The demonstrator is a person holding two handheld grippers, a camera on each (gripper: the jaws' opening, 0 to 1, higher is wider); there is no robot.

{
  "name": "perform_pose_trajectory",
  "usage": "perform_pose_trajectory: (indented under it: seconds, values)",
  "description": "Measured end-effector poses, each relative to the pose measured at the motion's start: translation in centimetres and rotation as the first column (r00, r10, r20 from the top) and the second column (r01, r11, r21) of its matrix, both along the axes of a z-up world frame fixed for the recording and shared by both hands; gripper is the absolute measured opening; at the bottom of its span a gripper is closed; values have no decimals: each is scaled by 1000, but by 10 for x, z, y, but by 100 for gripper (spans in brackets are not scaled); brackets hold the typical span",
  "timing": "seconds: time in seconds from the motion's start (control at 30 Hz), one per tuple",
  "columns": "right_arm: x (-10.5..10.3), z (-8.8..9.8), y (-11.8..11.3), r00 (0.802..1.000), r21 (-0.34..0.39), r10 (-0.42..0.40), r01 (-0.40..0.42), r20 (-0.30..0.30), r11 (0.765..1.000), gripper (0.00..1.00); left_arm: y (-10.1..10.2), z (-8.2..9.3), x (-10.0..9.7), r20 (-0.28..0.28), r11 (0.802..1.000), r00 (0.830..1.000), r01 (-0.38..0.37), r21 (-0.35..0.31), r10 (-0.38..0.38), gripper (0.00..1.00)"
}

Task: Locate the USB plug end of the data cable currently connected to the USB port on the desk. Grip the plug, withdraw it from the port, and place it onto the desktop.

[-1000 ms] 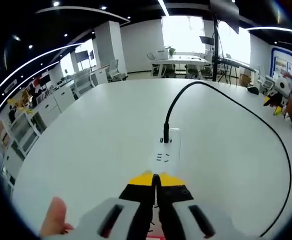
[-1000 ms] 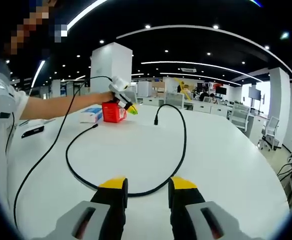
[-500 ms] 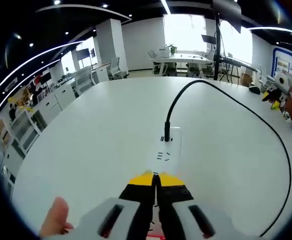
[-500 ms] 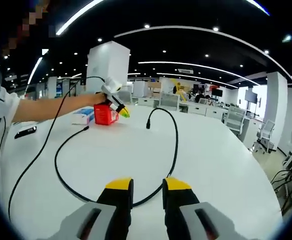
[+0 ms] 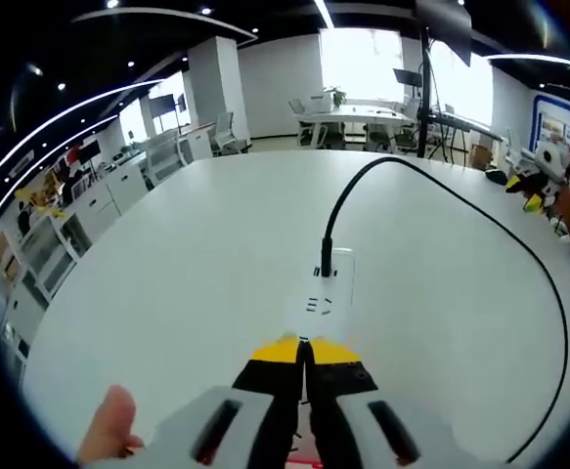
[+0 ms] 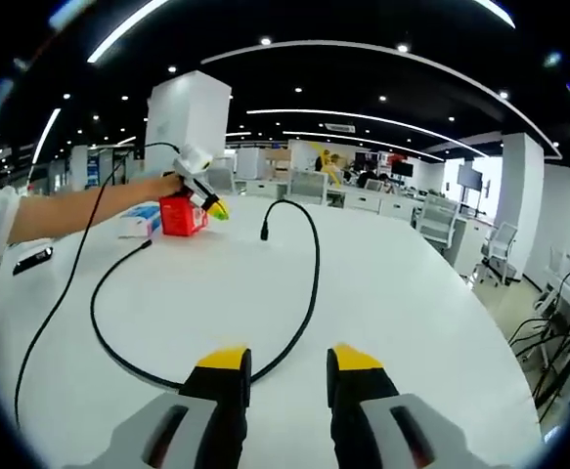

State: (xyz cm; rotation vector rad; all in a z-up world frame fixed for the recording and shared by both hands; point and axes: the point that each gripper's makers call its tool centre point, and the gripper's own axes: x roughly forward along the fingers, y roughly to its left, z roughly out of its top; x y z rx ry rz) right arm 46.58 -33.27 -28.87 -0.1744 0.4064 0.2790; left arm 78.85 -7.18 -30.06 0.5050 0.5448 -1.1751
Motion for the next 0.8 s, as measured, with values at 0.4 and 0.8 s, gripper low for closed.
perform_pose_trajectory:
  seconds: [0.4, 0.8]
  values:
    - [23, 10, -5, 1000, -27, 20, -21, -17, 999, 33, 1, 0, -2, 0, 1000, 1000, 0, 0, 0, 2]
    - [46, 10, -9, 999, -61, 25, -28, -41, 998, 33, 2, -1, -5, -3, 1000, 1000, 0, 4, 0, 2]
